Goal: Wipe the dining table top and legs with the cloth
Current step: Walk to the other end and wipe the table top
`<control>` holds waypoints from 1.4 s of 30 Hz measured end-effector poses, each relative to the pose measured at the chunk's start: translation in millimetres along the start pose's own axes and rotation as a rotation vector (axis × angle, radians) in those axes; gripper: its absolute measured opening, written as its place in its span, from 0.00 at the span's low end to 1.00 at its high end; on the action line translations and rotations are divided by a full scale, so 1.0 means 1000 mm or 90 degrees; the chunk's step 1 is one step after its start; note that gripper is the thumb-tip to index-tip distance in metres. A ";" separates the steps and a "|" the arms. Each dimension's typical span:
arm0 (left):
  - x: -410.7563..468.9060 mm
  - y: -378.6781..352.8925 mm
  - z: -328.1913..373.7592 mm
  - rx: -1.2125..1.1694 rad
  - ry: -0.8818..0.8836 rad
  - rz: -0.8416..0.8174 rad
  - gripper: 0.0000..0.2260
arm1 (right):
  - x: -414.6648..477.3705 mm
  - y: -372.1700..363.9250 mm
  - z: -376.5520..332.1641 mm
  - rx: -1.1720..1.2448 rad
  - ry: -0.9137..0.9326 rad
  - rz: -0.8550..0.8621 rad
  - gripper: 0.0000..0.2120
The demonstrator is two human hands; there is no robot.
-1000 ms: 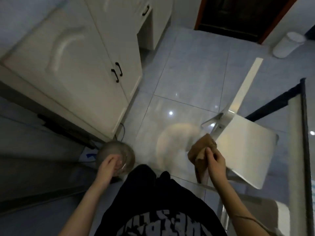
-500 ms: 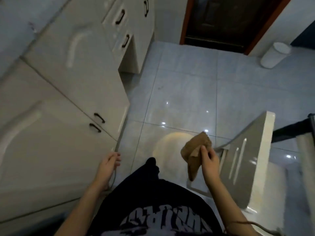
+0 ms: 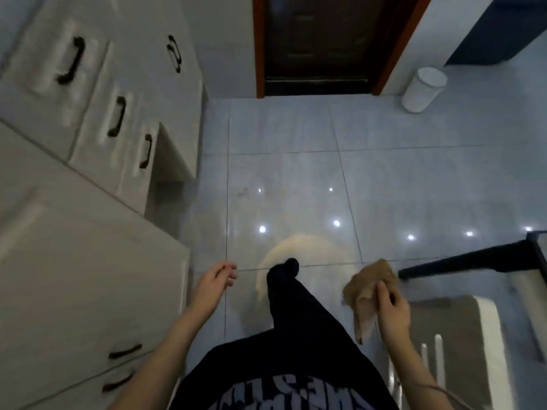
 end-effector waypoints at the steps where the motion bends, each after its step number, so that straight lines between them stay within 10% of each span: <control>1: 0.019 -0.002 0.012 0.003 0.002 0.006 0.09 | 0.020 -0.008 -0.011 -0.001 0.001 0.004 0.11; 22: 0.406 -0.040 0.297 0.123 -0.014 -0.058 0.11 | 0.383 -0.099 -0.232 0.067 -0.051 0.159 0.12; 42: 0.604 -0.435 0.585 0.325 -0.136 -0.428 0.10 | 0.561 0.037 -0.234 0.216 -0.297 0.542 0.14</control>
Point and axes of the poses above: each hand's wrist, its own x-axis towards the middle knuckle, its own y-axis out of the back of the hand, z = x × y, the point moved 2 cm from there along x, towards the middle knuckle, and after that the axes turned 1 degree about x, right-handed, at the moved point
